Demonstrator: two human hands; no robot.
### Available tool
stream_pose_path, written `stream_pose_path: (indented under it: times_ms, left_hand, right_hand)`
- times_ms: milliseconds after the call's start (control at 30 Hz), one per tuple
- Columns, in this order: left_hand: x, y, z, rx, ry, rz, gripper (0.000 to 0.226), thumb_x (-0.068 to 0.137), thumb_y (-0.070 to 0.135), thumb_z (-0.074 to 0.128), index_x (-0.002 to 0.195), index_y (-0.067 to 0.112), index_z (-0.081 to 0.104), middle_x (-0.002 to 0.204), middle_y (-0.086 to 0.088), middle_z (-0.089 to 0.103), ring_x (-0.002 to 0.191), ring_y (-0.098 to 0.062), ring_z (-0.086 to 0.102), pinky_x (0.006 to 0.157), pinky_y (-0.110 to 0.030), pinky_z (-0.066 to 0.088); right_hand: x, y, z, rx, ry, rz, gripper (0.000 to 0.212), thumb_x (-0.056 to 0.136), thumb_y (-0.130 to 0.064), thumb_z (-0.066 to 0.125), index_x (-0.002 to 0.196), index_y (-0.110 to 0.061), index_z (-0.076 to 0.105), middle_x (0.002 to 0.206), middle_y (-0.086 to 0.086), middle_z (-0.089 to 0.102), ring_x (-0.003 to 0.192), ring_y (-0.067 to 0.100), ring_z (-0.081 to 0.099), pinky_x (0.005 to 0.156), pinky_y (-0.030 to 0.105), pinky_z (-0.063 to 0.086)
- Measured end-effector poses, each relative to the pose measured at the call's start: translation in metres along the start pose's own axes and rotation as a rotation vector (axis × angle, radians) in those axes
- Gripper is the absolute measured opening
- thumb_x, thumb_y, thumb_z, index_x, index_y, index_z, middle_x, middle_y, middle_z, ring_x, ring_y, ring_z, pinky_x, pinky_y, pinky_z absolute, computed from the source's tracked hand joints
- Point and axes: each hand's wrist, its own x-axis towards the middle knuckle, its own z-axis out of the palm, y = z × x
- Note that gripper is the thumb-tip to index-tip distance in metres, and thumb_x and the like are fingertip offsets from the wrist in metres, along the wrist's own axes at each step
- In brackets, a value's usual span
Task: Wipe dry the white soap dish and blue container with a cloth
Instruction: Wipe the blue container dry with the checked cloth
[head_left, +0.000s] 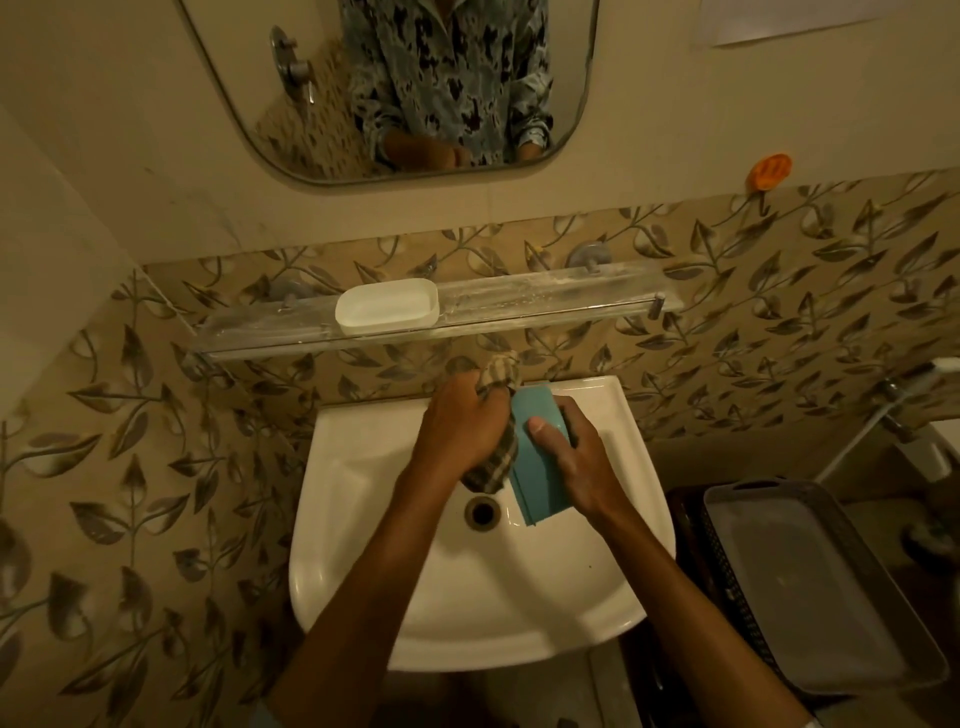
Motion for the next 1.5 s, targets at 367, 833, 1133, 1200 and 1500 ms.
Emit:
stream_pose_path:
  times_ms: [367, 833, 1133, 1200, 1500]
  left_hand:
    - [0.006, -0.032, -0.004, -0.276, -0.337, -0.264, 0.04, 0.093, 0.048, 0.039, 0.112, 0.023, 0.063, 0.105, -0.009, 0.069, 0.098, -0.028, 0.065, 0.096, -0.049, 0.047]
    - [-0.033, -0.053, 0.045, -0.592, -0.32, -0.462, 0.045, 0.096, 0.047, 0.039, 0.117, 0.014, 0.061, 0.098, -0.011, 0.07, 0.086, -0.023, 0.066, 0.082, -0.037, 0.052]
    - [-0.048, -0.049, 0.035, -0.783, -0.478, -0.486, 0.044, 0.099, 0.038, 0.035, 0.105, 0.008, 0.066, 0.086, -0.012, 0.071, 0.073, -0.019, 0.066, 0.075, -0.031, 0.051]
    - [-0.047, -0.051, 0.026, -0.825, -0.486, -0.47, 0.041, 0.098, 0.037, 0.039, 0.108, 0.009, 0.066, 0.093, -0.012, 0.072, 0.079, -0.02, 0.068, 0.079, -0.032, 0.051]
    - [-0.003, -0.117, 0.002, -0.769, -0.137, -0.655, 0.034, 0.095, 0.025, 0.051, 0.12, 0.003, 0.056, 0.107, -0.016, 0.067, 0.093, -0.028, 0.063, 0.079, -0.035, 0.05]
  right_hand:
    - [-0.018, -0.007, -0.007, 0.269, -0.086, -0.171, 0.082, 0.056, -0.085, 0.058, 0.113, -0.025, 0.052, 0.101, -0.014, 0.069, 0.093, 0.005, 0.065, 0.076, 0.022, 0.053]
    - [-0.016, -0.005, 0.0, 0.314, 0.181, -0.238, 0.091, 0.055, -0.087, 0.057, 0.12, -0.025, 0.042, 0.11, -0.006, 0.06, 0.1, 0.002, 0.063, 0.078, 0.019, 0.052]
    - [-0.008, 0.019, -0.024, 0.109, 0.155, -0.331, 0.07, 0.066, -0.068, 0.066, 0.125, -0.038, 0.042, 0.118, -0.015, 0.054, 0.111, 0.02, 0.058, 0.075, 0.028, 0.056]
    - [-0.007, 0.029, -0.03, 0.079, 0.196, -0.306, 0.068, 0.066, -0.056, 0.068, 0.124, -0.035, 0.04, 0.12, -0.011, 0.053, 0.111, 0.015, 0.057, 0.075, 0.026, 0.055]
    - [-0.014, 0.053, -0.046, 0.268, 0.428, -0.005, 0.102, 0.048, -0.084, 0.065, 0.128, -0.031, 0.03, 0.115, -0.006, 0.05, 0.102, 0.013, 0.055, 0.081, 0.035, 0.052]
